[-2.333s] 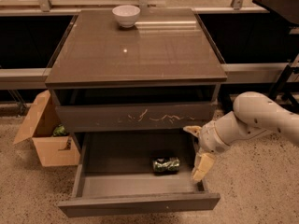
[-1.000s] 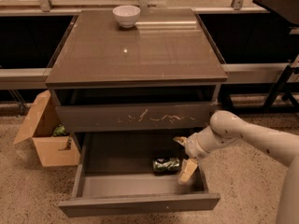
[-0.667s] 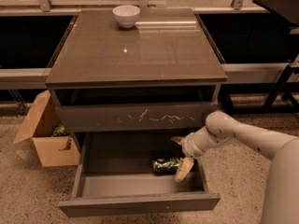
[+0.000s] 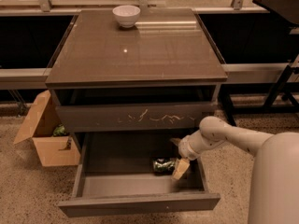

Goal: Pick green can from middle drawer and place on counter

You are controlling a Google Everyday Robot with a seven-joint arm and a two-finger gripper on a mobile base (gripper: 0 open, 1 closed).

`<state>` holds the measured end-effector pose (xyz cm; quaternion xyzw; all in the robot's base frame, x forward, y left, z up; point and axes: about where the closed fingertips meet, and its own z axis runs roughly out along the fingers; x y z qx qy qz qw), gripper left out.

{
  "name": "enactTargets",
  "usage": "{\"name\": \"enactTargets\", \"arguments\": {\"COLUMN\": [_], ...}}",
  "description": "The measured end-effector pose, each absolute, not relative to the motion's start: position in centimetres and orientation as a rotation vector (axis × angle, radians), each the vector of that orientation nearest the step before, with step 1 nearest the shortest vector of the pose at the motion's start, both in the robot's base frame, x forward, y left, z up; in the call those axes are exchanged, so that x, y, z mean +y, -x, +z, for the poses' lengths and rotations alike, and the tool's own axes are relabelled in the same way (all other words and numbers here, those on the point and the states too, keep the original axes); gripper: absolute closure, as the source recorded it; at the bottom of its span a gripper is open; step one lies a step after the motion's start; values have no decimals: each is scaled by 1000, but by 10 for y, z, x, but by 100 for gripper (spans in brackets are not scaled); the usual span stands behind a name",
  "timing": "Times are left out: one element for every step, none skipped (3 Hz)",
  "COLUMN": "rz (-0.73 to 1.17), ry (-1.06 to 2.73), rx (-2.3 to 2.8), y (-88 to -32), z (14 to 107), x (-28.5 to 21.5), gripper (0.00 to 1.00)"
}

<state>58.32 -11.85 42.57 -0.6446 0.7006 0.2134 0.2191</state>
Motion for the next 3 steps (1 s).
{"name": "enactTargets", "arguments": {"rz": [584,592,605], "ry": [1792,1805,1810], "rx": [1942,1937,1935], "y": [-589,-593,-592], "z": [410,396,381], "x": [-113,-107,-102], "gripper": [0,16,47]}}
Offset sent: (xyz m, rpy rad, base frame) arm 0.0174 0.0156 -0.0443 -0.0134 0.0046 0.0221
